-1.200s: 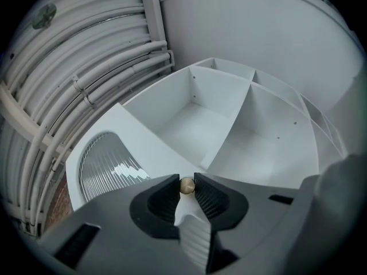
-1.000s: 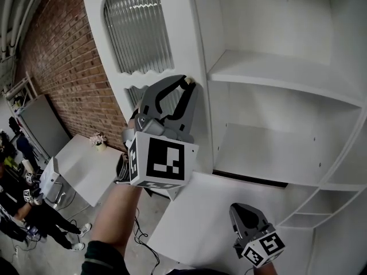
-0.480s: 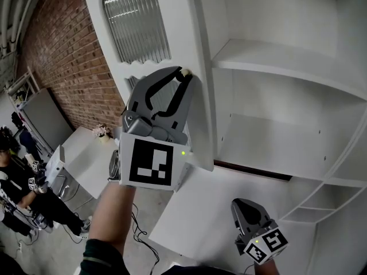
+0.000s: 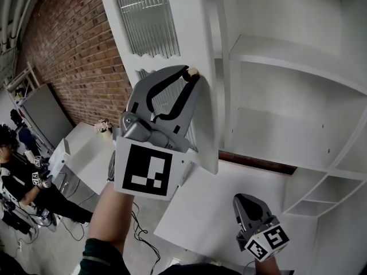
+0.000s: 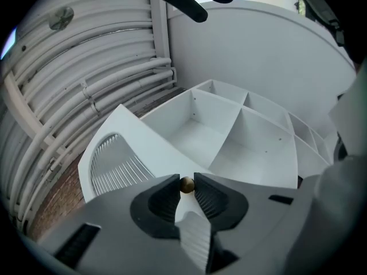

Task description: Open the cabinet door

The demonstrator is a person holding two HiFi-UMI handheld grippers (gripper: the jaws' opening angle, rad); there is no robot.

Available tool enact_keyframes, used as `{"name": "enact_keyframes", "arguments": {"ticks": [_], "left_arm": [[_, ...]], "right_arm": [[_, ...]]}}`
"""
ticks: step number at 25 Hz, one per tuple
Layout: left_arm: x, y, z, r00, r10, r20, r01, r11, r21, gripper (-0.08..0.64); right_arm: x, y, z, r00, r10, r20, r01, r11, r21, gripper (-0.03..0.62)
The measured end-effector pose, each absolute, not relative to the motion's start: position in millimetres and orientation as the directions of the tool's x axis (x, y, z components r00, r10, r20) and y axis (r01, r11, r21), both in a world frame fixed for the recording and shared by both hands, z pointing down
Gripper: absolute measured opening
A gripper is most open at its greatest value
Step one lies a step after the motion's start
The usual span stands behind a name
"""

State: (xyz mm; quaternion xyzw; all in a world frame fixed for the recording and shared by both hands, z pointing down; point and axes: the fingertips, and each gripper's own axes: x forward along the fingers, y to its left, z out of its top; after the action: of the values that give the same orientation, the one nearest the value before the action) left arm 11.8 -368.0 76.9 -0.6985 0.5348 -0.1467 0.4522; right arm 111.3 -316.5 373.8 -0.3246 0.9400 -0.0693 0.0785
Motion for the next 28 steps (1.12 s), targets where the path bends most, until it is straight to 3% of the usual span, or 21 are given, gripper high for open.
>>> {"name": "enact_keyframes", "arguments": {"ticks": [28], "left_arm": [[-80,-260,85,0.48,-0.823,-0.302,-0.615,-0.07,-0.786,0.078]], "right_arm": [[30,-238,368,-0.722,-0.688,-0.072,-0.678,0.724,-0.124,0.005]]}}
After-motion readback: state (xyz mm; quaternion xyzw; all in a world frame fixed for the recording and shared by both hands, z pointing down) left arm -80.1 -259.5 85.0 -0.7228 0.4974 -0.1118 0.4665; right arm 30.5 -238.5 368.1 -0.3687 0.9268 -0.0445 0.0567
